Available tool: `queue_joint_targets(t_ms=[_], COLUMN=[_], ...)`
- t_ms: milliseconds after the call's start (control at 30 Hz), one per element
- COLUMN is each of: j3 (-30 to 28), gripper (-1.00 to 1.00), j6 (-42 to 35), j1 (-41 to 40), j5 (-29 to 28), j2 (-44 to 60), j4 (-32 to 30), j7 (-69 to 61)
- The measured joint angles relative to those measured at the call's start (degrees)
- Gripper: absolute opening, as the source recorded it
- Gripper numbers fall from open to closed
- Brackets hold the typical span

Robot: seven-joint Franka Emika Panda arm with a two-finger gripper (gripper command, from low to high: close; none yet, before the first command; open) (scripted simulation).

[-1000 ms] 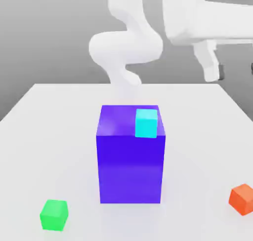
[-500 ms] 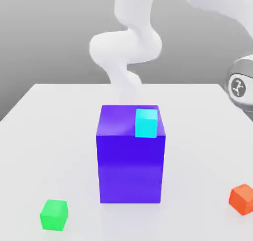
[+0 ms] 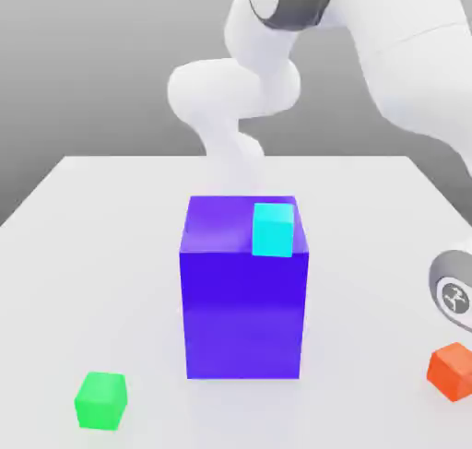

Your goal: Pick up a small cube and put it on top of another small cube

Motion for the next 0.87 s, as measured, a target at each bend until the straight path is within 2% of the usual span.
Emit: queue_joint_targets(t_ms=[133, 367, 567, 633, 733, 767, 867], j3=[-1.56, -7.12, -12.92, -15.03, -15.33, -15.07, -15.07], gripper=[-1.0, -1.0, -1.0, -1.0, -1.0, 1.0, 1.0], j6=[-2.12, 0.07, 2.79, 4.87, 10.9, 12.05, 12.05], j1=[-4.14, -15.25, -25.73, -29.75, -35.18, -35.85, -35.85], j5=[0.66, 2.15, 5.91, 8.1, 12.29, 12.93, 12.93], j2=[-6.9, -16.62, -25.41, -26.21, -21.66, -20.54, -20.54], j4=[-4.63, -16.21, -27.73, -30.72, -32.49, -32.59, -32.59], j7=[-3.59, -13.6, -25.22, -30.47, -37.17, -37.93, -37.93])
